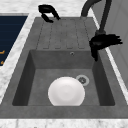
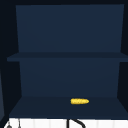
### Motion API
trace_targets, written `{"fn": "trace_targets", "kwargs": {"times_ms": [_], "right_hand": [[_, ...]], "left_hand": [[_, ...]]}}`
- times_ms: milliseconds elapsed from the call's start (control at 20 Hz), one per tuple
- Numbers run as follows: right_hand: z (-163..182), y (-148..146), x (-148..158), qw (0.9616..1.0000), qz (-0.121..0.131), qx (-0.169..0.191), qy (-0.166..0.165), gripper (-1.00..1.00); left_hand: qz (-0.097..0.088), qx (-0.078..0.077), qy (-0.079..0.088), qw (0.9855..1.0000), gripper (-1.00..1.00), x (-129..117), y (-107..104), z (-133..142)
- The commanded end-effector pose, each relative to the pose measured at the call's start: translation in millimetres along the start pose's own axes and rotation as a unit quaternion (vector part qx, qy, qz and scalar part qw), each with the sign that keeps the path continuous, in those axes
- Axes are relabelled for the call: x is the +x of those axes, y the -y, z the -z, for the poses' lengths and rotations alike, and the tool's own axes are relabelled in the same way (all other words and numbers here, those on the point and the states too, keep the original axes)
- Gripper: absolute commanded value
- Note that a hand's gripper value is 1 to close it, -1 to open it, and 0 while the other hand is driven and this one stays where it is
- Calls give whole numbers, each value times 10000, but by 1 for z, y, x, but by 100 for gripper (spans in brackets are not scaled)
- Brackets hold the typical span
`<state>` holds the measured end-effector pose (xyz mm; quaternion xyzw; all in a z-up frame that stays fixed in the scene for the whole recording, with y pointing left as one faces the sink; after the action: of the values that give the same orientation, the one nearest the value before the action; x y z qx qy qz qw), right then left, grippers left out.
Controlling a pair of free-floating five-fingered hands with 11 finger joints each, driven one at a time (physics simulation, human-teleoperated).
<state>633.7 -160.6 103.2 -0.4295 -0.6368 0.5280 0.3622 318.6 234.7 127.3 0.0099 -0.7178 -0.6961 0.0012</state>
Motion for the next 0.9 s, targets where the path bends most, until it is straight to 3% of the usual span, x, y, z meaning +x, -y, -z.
{"fn": "trace_targets", "kwargs": {"times_ms": [0,150,250,600,850], "right_hand": [[27,-16,1,9998,-96,131,-148,-100],[1,-8,23,9999,-14,-90,-43,-100],[-13,-3,34,9998,-13,-108,-158,-100],[-29,12,67,9977,199,545,-359,-100],[-2,20,55,9944,268,962,-345,-100]], "left_hand": [[0,0,0,10000,0,0,0,0],[0,0,0,10000,0,0,0,0],[0,0,0,10000,0,0,0,0],[0,0,0,10000,0,0,0,0],[0,0,0,10000,0,0,0,0]]}}
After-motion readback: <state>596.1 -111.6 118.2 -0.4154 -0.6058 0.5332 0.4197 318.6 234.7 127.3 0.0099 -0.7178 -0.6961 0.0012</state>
